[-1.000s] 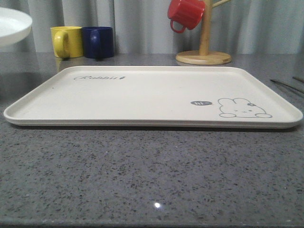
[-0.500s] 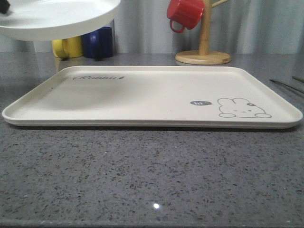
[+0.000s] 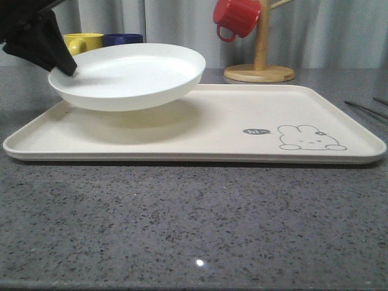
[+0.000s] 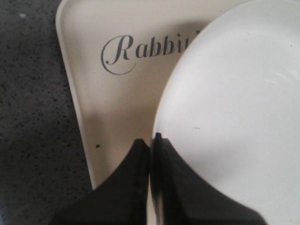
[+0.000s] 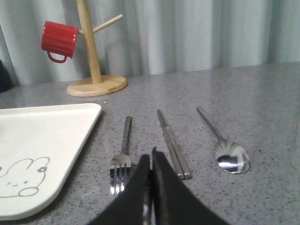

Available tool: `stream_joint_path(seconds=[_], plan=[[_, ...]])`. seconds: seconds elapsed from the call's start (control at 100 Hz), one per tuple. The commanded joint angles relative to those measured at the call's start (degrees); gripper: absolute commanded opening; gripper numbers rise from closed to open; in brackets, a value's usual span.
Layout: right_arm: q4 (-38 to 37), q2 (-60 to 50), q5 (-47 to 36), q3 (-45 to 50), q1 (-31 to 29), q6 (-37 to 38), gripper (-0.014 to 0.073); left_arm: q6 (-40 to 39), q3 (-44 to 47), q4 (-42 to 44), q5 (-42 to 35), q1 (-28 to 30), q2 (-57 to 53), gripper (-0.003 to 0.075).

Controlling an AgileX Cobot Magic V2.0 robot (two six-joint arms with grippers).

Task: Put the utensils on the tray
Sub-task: 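Lower the plate onto the tray's near-plate end and release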

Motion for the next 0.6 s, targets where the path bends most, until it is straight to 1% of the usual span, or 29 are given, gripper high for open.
stream_joint_path(seconds=[0.0, 0.2, 0.38, 0.43, 0.48, 0.59], plan=[[0.0, -1.25, -4.4, -1.0, 0.16, -0.48, -0.0068, -0.54, -1.93, -2.21, -2.2, -1.15, -0.94, -0.0017], [0.0, -1.25, -4.4, -1.0, 0.16, -0.48, -0.0068, -0.54, -1.93, -1.49, -2.41, -1.32, 1.65, -0.0017], [0.0, -1.25, -4.4, -1.0, 0.16, -0.48, -0.0068, -0.54, -1.93, -1.41, -2.67, -1.32, 1.65, -0.0006], [0.0, -1.25, -4.4, -1.0, 0.16, -0.48, -0.0068, -0.54, -1.93, -1.28, -2.73, -1.32, 1.65, 0.0022], [0.0, -1.25, -4.4, -1.0, 0.16, -0.48, -0.0068, -0.54, -1.93, -1.28, -2.73, -1.32, 1.65, 0.0066], [0.0, -1.25, -4.4, -1.0, 0.16, -0.48, -0.0068, -0.54, -1.93, -1.28, -2.87, -1.32, 1.65, 0.0206]])
